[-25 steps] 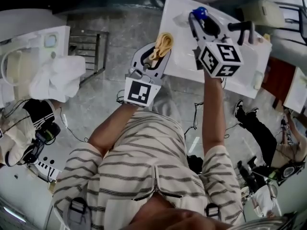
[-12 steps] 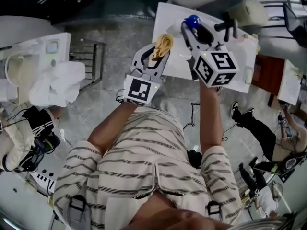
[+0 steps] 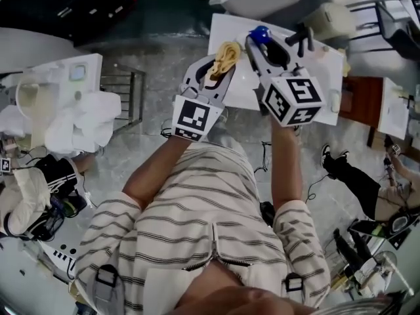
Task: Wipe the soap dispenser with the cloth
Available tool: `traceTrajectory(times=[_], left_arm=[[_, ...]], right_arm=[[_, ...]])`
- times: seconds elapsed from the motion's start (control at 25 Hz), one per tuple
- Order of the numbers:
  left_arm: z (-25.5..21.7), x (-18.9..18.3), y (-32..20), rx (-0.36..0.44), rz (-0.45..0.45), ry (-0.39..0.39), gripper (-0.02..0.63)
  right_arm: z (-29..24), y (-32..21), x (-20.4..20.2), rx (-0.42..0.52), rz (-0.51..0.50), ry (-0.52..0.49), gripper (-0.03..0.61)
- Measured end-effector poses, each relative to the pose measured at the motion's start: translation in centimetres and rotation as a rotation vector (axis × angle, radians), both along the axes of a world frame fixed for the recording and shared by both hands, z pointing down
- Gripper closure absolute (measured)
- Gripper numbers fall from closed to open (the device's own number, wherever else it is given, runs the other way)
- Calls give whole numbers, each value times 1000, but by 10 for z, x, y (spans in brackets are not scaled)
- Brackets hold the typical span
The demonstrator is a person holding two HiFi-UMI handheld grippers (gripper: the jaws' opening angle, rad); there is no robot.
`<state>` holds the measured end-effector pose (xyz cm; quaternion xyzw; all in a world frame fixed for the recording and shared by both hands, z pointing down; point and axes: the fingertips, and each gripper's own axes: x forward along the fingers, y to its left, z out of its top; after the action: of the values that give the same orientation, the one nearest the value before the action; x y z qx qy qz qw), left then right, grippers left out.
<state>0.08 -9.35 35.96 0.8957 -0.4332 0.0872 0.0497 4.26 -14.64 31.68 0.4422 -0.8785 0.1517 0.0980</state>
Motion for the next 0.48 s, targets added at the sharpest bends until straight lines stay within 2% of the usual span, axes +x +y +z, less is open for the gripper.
traceTrajectory(times=[0.48], left_arm=[[-15, 21, 6, 23, 55, 2, 515]], right_arm=[[-16, 7, 7, 38, 12, 44, 449]])
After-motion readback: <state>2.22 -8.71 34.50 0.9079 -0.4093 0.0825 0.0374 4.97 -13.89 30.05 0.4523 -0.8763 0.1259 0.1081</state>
